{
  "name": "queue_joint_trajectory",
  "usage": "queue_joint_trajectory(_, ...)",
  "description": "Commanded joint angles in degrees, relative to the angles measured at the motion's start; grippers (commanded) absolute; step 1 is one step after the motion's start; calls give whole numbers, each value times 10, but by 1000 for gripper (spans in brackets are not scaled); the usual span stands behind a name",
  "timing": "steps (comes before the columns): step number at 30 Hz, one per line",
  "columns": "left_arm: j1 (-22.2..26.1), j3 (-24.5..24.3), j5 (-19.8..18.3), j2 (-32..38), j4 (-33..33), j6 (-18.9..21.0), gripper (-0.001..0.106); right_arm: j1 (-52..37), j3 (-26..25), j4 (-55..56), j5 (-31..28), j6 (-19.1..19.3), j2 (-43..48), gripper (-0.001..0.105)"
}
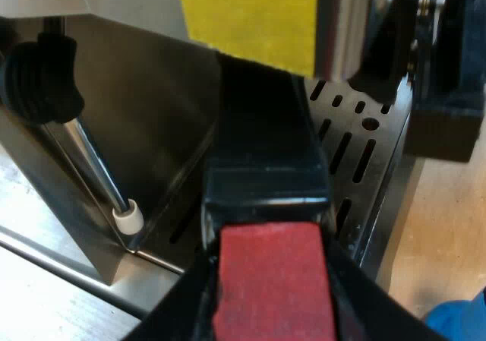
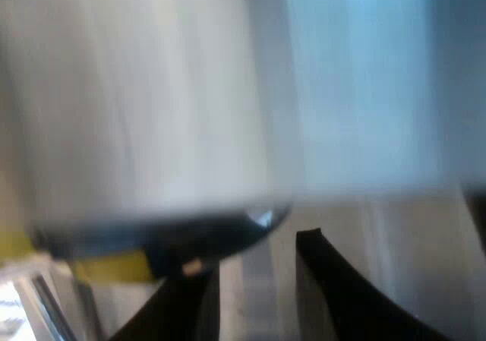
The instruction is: Put the handle in the coffee machine
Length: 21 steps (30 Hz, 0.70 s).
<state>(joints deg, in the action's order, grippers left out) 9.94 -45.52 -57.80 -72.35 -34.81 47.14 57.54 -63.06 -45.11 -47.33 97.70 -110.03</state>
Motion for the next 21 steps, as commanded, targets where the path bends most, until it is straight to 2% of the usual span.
queue_joint_trajectory(1,0,-14,-60,8,16,3,0,0,-3,-30,5,3,0,28)
queue_joint_trajectory(3,0,-14,-60,8,16,3,0,3,-3,-32,-5,20,0,28)
queue_joint_trajectory(7,0,-14,-60,8,16,3,0,4,-3,-48,-5,28,0,28)
queue_joint_trajectory(11,0,-14,-60,8,16,3,0,6,-3,-69,10,57,0,28)
queue_joint_trajectory(19,0,-14,-60,8,16,3,0,7,-3,-77,24,67,0,28)
queue_joint_trajectory(21,0,-14,-60,8,16,3,0,7,-3,-100,27,85,0,28)
